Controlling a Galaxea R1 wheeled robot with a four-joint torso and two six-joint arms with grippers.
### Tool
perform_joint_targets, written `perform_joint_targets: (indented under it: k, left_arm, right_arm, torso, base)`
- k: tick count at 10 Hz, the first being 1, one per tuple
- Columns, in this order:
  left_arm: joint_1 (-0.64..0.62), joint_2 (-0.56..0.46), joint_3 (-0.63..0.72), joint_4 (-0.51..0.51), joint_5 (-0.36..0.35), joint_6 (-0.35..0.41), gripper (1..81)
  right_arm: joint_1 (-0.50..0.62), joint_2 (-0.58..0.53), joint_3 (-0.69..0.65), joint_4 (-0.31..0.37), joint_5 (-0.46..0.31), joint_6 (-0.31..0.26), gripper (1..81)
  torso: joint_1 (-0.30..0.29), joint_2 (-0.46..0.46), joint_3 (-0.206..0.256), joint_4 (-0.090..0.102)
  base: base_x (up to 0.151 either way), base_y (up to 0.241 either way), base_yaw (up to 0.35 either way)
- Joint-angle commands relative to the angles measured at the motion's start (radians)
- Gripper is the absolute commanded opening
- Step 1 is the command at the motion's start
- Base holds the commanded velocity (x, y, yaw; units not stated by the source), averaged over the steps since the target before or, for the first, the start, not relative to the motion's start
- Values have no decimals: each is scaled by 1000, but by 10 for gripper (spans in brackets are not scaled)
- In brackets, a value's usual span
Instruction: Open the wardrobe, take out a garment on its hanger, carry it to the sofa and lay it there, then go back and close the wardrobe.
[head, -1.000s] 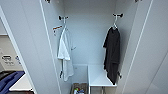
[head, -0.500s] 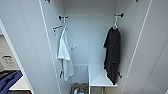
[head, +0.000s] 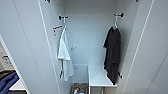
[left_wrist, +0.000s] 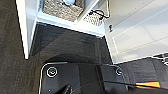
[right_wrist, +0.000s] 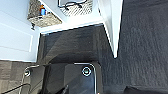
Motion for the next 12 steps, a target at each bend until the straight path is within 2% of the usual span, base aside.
perform_joint_targets:
  k: [1,3,5,10,12]
  left_arm:
    - [-32,22,-55,1,35,3,811]
    - [-12,91,-154,4,37,3,811]
    - [10,143,-204,6,38,3,811]
    - [79,327,-392,7,38,3,811]
    - [97,395,-484,12,40,3,811]
  right_arm:
    - [-9,-35,-10,-4,-21,-16,811]
    - [-75,-5,-25,-13,9,-30,811]
    - [-112,77,-79,-18,9,-30,811]
    - [-152,364,-340,-22,2,-33,811]
    - [-161,440,-410,-30,-4,-38,811]
  torso:
    - [0,0,0,0]
    - [0,0,0,0]
    - [0,0,1,0]
    - [0,0,1,0]
    - [0,0,1,0]
  base:
    - [0,0,0]
    - [0,0,0]
    - [0,0,0]
    - [0,0,0]
    - [0,0,0]
